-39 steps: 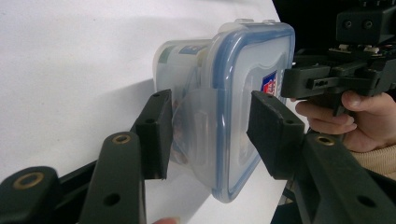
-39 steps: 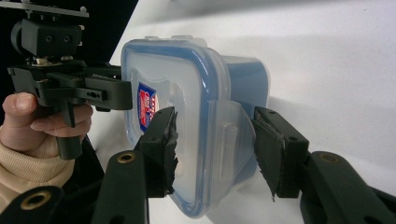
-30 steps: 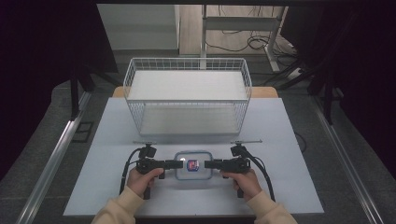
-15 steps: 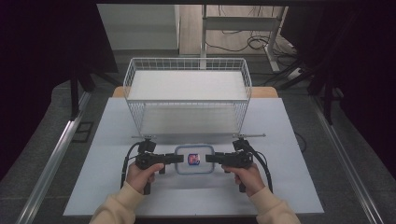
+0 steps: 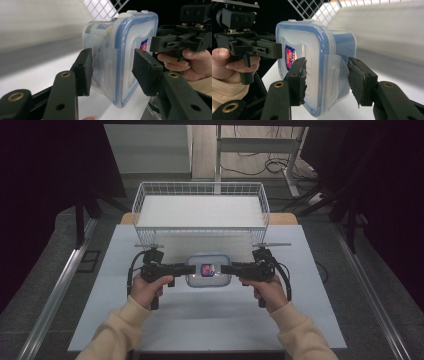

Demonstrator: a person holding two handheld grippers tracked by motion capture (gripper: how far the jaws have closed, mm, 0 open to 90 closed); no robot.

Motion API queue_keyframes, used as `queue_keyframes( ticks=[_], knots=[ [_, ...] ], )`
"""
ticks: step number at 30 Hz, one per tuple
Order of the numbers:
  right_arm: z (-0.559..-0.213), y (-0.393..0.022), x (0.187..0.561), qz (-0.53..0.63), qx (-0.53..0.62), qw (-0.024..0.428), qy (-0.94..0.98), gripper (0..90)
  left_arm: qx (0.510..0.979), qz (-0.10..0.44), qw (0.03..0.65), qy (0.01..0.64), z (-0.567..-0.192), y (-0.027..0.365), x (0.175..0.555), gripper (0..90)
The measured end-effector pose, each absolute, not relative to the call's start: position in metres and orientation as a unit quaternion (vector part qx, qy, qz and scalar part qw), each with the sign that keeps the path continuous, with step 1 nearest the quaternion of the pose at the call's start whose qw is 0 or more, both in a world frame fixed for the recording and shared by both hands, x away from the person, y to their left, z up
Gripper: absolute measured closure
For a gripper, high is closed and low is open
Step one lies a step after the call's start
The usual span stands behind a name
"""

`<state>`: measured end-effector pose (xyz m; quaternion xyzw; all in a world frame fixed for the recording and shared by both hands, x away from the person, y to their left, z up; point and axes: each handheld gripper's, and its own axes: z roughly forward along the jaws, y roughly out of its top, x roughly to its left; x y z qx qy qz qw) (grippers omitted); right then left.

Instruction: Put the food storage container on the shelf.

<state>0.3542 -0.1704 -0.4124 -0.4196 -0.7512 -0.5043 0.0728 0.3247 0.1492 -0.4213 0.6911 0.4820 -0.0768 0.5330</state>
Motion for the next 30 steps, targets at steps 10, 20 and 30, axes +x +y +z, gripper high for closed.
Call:
queue_keyframes(
  ticks=[10,20,30],
  knots=[
    [-0.367,-0.163,0.372,-0.515,-0.398,0.045,-0.758,50.7,0.687,-0.054,0.554,0.467,-0.381,0.157,0.342,51.6],
    [-0.324,-0.154,0.391,-0.529,-0.380,0.020,-0.758,50.6,0.690,-0.035,0.567,0.448,-0.342,0.166,0.362,51.6],
    [-0.292,-0.152,0.415,-0.537,-0.373,0.008,-0.757,50.6,0.693,-0.020,0.574,0.436,-0.310,0.168,0.389,51.5]
  ],
)
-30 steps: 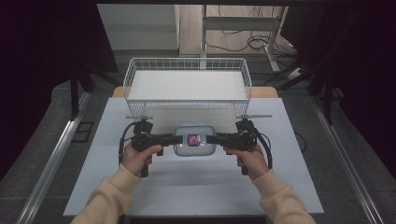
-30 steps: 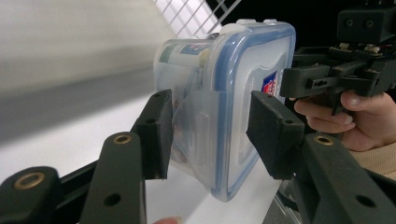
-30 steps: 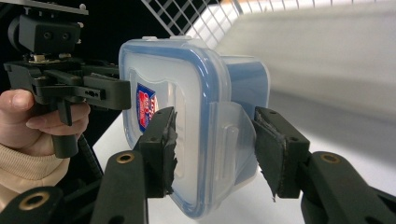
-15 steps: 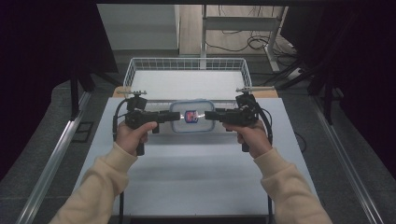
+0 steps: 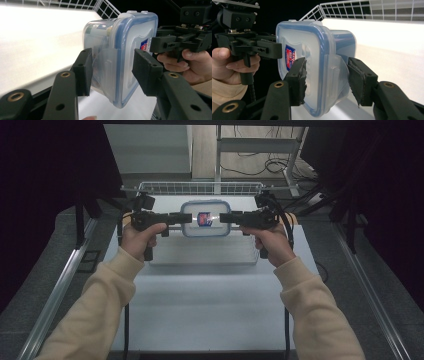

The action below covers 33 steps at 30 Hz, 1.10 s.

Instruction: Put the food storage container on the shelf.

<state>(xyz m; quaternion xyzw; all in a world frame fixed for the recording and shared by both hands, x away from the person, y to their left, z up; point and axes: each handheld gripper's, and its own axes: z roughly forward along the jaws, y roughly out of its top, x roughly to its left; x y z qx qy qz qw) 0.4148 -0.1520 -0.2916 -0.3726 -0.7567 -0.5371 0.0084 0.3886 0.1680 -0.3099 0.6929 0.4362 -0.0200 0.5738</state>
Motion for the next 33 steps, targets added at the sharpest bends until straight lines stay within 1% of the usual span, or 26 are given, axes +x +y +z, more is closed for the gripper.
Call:
queue_keyframes(
  ticks=[8,15,20,23,26,31,33],
  knots=[
    [-0.285,-0.148,0.448,-0.537,-0.380,0.016,-0.753,50.6,0.689,-0.029,0.572,0.445,-0.305,0.172,0.424,51.5],
    [-0.297,-0.144,0.476,-0.524,-0.398,0.035,-0.752,50.6,0.687,-0.052,0.560,0.459,-0.319,0.177,0.450,51.4],
    [-0.310,-0.139,0.496,-0.500,-0.417,0.051,-0.758,49.3,0.682,-0.069,0.547,0.481,-0.333,0.177,0.468,51.4],
    [-0.314,-0.138,0.503,-0.500,-0.426,0.056,-0.752,48.6,0.679,-0.067,0.547,0.485,-0.333,0.177,0.473,51.4],
    [-0.314,-0.138,0.508,-0.499,-0.432,0.061,-0.749,48.8,0.673,-0.083,0.547,0.491,-0.334,0.179,0.480,51.4],
    [-0.314,-0.138,0.519,-0.487,-0.461,0.093,-0.736,49.5,0.655,-0.105,0.551,0.506,-0.339,0.182,0.489,51.4],
    [-0.316,-0.140,0.523,-0.487,-0.478,0.112,-0.722,49.8,0.652,-0.112,0.548,0.513,-0.339,0.182,0.493,51.2]
  ],
)
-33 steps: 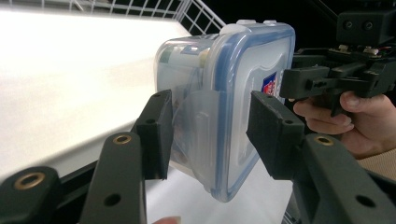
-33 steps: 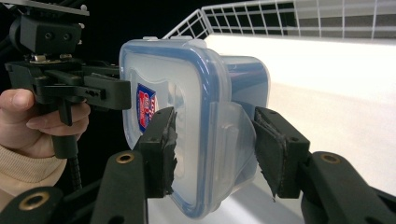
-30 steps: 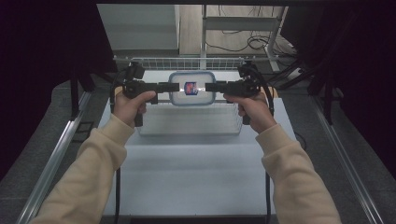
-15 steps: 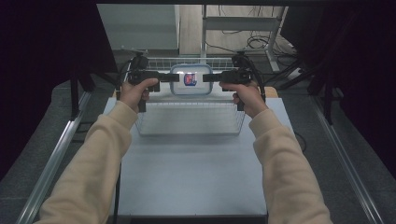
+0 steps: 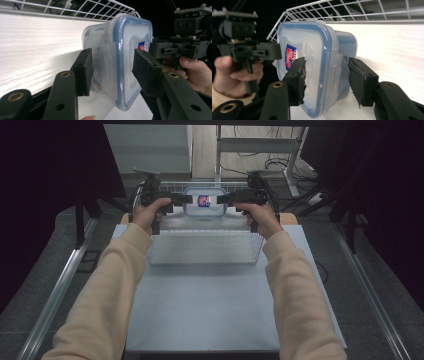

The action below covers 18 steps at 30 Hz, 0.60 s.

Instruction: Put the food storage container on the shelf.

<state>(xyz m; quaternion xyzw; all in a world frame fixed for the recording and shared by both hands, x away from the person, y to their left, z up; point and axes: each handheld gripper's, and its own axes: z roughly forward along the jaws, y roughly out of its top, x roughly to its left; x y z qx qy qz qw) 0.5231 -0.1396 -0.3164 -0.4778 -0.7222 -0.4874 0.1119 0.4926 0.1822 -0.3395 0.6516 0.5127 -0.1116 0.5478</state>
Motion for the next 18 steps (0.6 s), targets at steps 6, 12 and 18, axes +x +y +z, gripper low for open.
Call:
queue_keyframes(
  ticks=[6,12,18],
  knots=[
    [-0.322,-0.140,0.530,-0.493,-0.515,0.135,-0.688,49.7,0.640,-0.124,0.541,0.531,-0.341,0.182,0.501,49.7],
    [-0.330,-0.142,0.539,-0.489,-0.538,0.164,-0.666,48.5,0.621,-0.147,0.547,0.542,-0.350,0.184,0.511,48.0],
    [-0.334,-0.143,0.541,-0.494,-0.547,0.170,-0.654,47.7,0.617,-0.150,0.551,0.541,-0.353,0.184,0.513,46.7]
  ],
)
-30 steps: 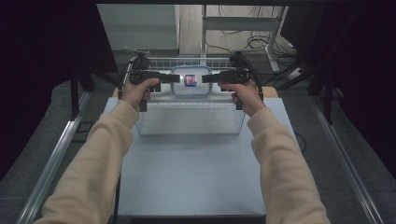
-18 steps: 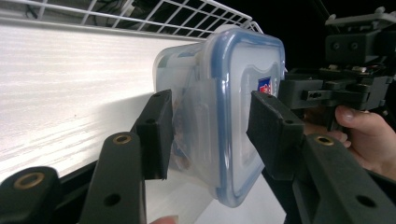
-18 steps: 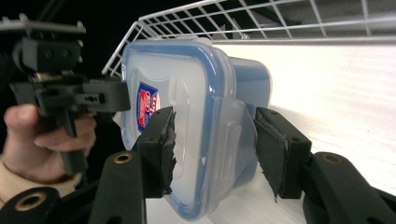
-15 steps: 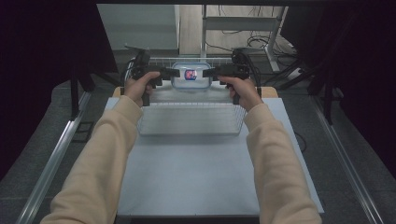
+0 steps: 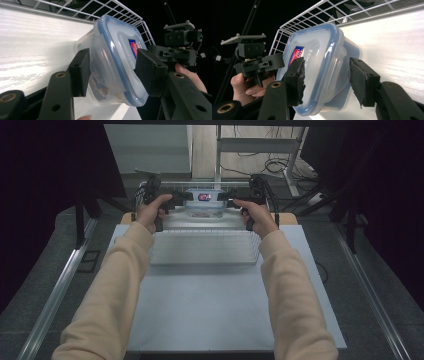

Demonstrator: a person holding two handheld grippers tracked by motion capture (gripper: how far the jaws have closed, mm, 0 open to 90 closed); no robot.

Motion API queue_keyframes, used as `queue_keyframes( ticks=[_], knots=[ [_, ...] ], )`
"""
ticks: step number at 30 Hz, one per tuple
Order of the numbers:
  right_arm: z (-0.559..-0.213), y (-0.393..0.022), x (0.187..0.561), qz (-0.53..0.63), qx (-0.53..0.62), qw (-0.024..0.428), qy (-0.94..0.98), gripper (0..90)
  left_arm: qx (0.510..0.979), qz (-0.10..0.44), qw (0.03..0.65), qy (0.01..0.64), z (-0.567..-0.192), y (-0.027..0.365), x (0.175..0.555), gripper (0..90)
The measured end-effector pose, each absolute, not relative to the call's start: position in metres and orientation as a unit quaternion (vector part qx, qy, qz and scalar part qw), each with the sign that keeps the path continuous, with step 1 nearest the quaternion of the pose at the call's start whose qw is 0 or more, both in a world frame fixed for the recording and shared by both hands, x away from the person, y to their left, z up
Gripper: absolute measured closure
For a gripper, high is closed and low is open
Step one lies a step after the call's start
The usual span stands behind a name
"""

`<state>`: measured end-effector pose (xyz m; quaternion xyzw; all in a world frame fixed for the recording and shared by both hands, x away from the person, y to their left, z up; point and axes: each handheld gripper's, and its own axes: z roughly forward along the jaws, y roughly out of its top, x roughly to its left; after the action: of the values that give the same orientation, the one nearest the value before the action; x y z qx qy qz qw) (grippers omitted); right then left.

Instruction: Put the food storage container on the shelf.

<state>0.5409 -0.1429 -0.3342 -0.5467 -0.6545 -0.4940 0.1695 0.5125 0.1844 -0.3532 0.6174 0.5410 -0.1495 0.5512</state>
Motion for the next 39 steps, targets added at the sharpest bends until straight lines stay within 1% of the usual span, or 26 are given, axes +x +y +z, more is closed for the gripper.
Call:
queue_keyframes(
  ticks=[2,4,5,7,9,11,13,14,16,18,21,23,25,28,32,34,35,36,38,39],
  knots=[
    [-0.334,-0.141,0.539,-0.497,-0.548,0.159,-0.654,45.5,0.624,-0.135,0.553,0.536,-0.353,0.183,0.511,45.3],
    [-0.331,-0.138,0.535,-0.502,-0.552,0.129,-0.654,30.8,0.630,-0.085,0.553,0.538,-0.350,0.182,0.508,30.7],
    [-0.330,-0.137,0.533,-0.507,-0.552,0.117,-0.651,28.1,0.628,-0.068,0.560,0.536,-0.349,0.183,0.506,25.2],
    [-0.324,-0.136,0.527,-0.518,-0.542,0.100,-0.654,22.5,0.633,-0.030,0.565,0.528,-0.342,0.183,0.499,18.4],
    [-0.317,-0.134,0.518,-0.523,-0.526,0.068,-0.667,18.5,0.648,0.023,0.560,0.517,-0.332,0.182,0.487,16.7],
    [-0.308,-0.134,0.506,-0.521,-0.501,0.022,-0.690,14.5,0.668,0.059,0.549,0.499,-0.325,0.182,0.472,16.0],
    [-0.301,-0.136,0.490,-0.527,-0.474,-0.015,-0.705,14.5,0.667,0.068,0.560,0.487,-0.322,0.184,0.454,16.0],
    [-0.299,-0.139,0.482,-0.533,-0.464,-0.025,-0.708,14.5,0.663,0.075,0.566,0.484,-0.323,0.184,0.443,16.2],
    [-0.300,-0.146,0.466,-0.546,-0.442,-0.030,-0.711,14.5,0.663,0.093,0.569,0.478,-0.328,0.186,0.420,17.8],
    [-0.304,-0.155,0.448,-0.550,-0.420,-0.036,-0.721,14.5,0.679,0.091,0.564,0.461,-0.338,0.187,0.398,18.0],
    [-0.317,-0.169,0.419,-0.544,-0.391,-0.059,-0.740,15.9,0.700,0.095,0.557,0.436,-0.358,0.187,0.364,17.6],
    [-0.329,-0.179,0.398,-0.544,-0.378,-0.077,-0.745,17.2,0.712,0.098,0.551,0.423,-0.376,0.186,0.338,18.1],
    [-0.342,-0.189,0.378,-0.542,-0.368,-0.083,-0.751,17.2,0.721,0.105,0.544,0.417,-0.391,0.186,0.322,18.4],
    [-0.362,-0.203,0.352,-0.537,-0.356,-0.092,-0.759,17.3,0.731,0.090,0.535,0.414,-0.417,0.185,0.301,18.5],
    [-0.388,-0.215,0.324,-0.529,-0.355,-0.117,-0.762,18.7,0.739,0.077,0.514,0.428,-0.457,0.180,0.278,18.9],
    [-0.404,-0.222,0.311,-0.524,-0.359,-0.130,-0.761,18.9,0.750,0.087,0.490,0.436,-0.478,0.176,0.267,19.6],
    [-0.414,-0.226,0.303,-0.530,-0.364,-0.131,-0.755,20.6,0.764,0.084,0.472,0.432,-0.487,0.173,0.263,19.7],
    [-0.426,-0.229,0.296,-0.537,-0.372,-0.132,-0.746,23.1,0.769,0.084,0.464,0.432,-0.494,0.171,0.259,19.1],
    [-0.447,-0.232,0.287,-0.508,-0.373,-0.111,-0.768,21.5,0.774,0.081,0.454,0.435,-0.504,0.170,0.253,20.1],
    [-0.458,-0.233,0.282,-0.499,-0.372,-0.110,-0.775,22.2,0.777,0.084,0.449,0.433,-0.506,0.170,0.251,20.0]
  ],
)
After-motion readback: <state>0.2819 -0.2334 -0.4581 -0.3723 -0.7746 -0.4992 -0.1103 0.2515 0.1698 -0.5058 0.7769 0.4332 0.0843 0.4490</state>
